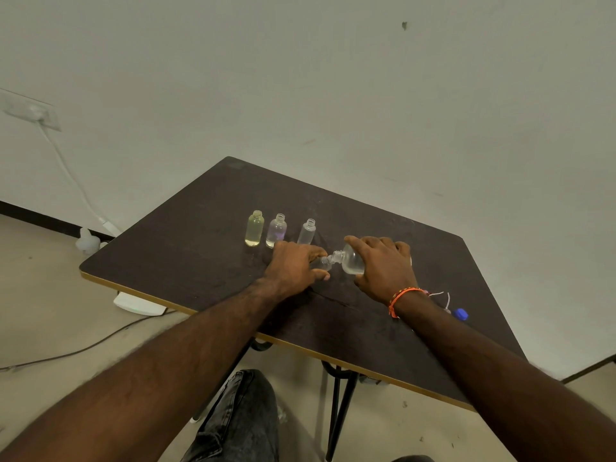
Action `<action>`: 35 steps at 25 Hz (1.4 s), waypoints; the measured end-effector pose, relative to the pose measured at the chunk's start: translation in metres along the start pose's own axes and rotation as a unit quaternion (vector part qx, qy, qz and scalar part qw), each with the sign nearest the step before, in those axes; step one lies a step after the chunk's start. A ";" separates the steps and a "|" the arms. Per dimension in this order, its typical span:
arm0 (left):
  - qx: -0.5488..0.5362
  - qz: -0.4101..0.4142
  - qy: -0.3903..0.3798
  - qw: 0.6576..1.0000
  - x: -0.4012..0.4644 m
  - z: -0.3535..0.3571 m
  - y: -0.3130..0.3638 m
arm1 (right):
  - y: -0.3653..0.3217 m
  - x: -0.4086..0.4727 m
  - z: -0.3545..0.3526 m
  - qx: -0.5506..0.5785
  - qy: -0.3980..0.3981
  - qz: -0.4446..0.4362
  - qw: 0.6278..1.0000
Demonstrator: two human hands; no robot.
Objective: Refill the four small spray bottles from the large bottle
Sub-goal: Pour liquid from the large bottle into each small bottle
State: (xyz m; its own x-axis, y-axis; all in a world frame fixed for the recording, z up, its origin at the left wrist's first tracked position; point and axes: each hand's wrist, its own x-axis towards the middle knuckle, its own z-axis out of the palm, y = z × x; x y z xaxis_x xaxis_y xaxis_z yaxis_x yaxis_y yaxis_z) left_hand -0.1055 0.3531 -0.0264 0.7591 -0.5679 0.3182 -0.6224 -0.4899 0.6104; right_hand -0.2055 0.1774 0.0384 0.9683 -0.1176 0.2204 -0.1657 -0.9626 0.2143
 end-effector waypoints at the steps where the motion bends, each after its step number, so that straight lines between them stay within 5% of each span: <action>1: -0.002 0.001 0.002 1.000 0.000 0.000 0.000 | -0.001 -0.001 0.001 0.006 0.000 0.002 1.000; 11: -0.004 0.002 0.019 1.000 -0.002 -0.004 -0.007 | -0.008 -0.005 0.000 0.136 0.020 0.039 0.990; 20: 0.014 -0.013 -0.014 1.000 -0.002 0.001 0.003 | 0.007 -0.015 0.012 0.341 0.061 0.151 0.926; 35: 0.008 -0.046 -0.016 0.999 0.000 0.017 0.012 | 0.012 -0.039 0.043 0.455 0.032 0.215 0.863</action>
State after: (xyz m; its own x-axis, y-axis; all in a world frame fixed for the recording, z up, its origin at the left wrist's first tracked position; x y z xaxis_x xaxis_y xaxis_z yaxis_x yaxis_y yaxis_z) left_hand -0.1157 0.3362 -0.0312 0.8067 -0.5406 0.2388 -0.5540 -0.5509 0.6242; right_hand -0.2374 0.1604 -0.0084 0.8365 -0.5265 0.1519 -0.2632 -0.6291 -0.7314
